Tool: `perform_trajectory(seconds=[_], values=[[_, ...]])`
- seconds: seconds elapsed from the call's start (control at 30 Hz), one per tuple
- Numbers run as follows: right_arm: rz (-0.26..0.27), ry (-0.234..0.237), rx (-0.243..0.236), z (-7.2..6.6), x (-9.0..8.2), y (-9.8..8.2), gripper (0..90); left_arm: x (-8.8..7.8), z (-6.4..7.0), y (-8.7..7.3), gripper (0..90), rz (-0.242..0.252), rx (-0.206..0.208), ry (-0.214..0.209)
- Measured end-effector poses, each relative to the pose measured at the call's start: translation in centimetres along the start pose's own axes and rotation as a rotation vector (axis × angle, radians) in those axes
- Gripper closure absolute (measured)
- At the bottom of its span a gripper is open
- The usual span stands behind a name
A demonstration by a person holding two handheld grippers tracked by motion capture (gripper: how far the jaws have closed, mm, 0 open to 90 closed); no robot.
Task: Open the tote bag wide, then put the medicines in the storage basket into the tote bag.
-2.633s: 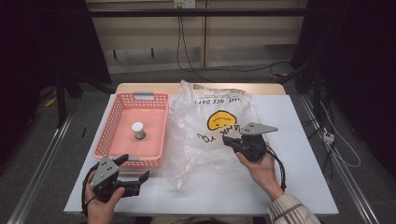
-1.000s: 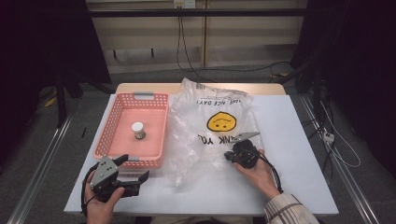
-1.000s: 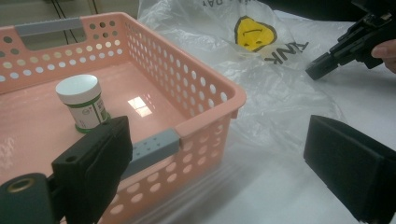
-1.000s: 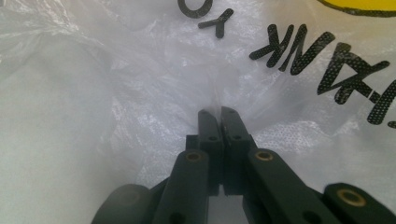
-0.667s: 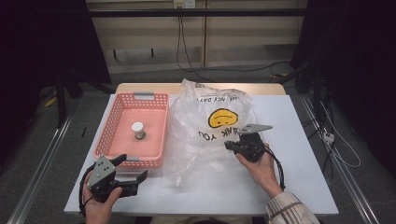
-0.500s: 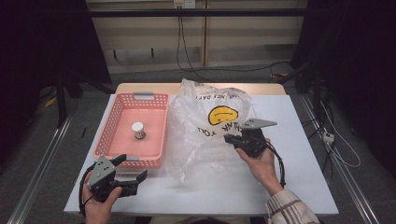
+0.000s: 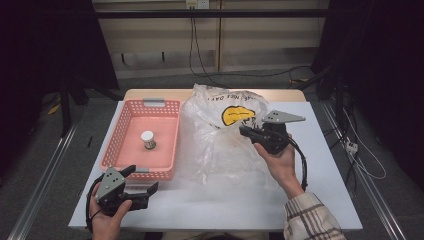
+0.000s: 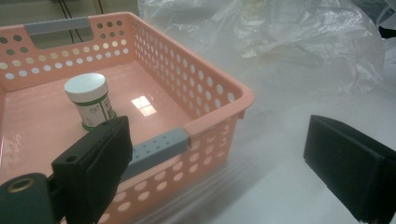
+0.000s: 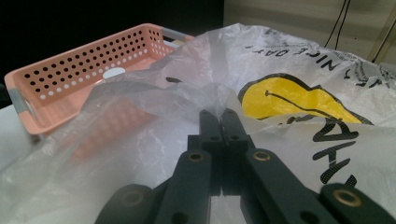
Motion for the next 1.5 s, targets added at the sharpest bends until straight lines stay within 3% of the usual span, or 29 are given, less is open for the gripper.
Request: perform_trajectory(seconds=[0.23,0.37,0.43,0.5,0.67,0.73,0.9,1.0,1.1,1.27,1.3,1.37,1.43,1.47,1.5], values=[[0.0,0.003,0.008,0.4,0.3,0.0,90.0,0.0,-0.2,0.1,7.7,0.002,-0.008,-0.002],[-0.003,0.008,0.004,0.3,0.3,-0.1,90.0,0.0,-0.8,0.6,8.1,0.013,-0.039,0.011],[-0.001,0.009,0.003,0.3,0.1,-0.1,90.0,0.1,-1.0,0.9,8.0,-0.012,-0.022,0.016],[0.0,0.011,0.004,0.3,0.1,-0.1,90.0,0.3,-0.9,1.2,8.6,-0.06,0.01,-0.018],[-0.002,0.026,0.004,0.2,0.1,-0.1,90.0,0.0,-0.8,2.4,7.6,-0.078,0.043,-0.032],[-0.004,0.032,0.001,0.2,0.2,-0.1,90.0,0.1,-1.0,2.6,7.7,-0.083,0.037,-0.041],[-0.008,0.033,0.002,0.0,0.1,-0.2,90.0,0.5,-2.5,3.8,7.7,-0.089,0.013,-0.052],[-0.01,0.032,0.002,0.0,-0.1,-0.5,90.0,1.5,-4.2,4.6,10.4,-0.139,0.023,-0.021],[-0.009,0.031,0.003,0.1,-0.2,-0.5,90.0,2.1,-4.8,5.1,16.5,-0.153,0.026,-0.024],[-0.008,0.037,0.007,0.1,-0.2,-0.5,90.0,3.2,-6.4,6.1,12.9,-0.168,0.04,-0.016],[-0.008,0.036,0.004,0.1,-0.1,-0.5,90.0,3.4,-6.8,6.3,10.5,-0.173,0.044,-0.03],[-0.013,0.037,0.001,0.0,-0.1,-0.5,90.0,4.2,-7.6,6.6,7.8,-0.22,0.047,-0.05],[-0.015,0.04,0.001,0.0,0.0,-0.5,90.0,4.8,-8.4,6.8,9.7,-0.218,0.008,-0.002],[-0.017,0.042,0.003,0.0,0.0,-0.6,90.0,5.4,-8.8,6.9,9.7,-0.26,0.012,0.001],[-0.017,0.042,0.003,0.0,0.0,-0.6,90.0,5.4,-8.8,6.9,9.9,-0.26,0.012,0.001]])
Point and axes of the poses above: each handheld gripper's, and its own axes: x roughly forward along the jaws, y roughly out of its top, z roughly to its right, the point moved 6 cm from there along x, roughly forward along the jaws, and after that the axes turned 12 degrees about -z, right-handed, at the moved point
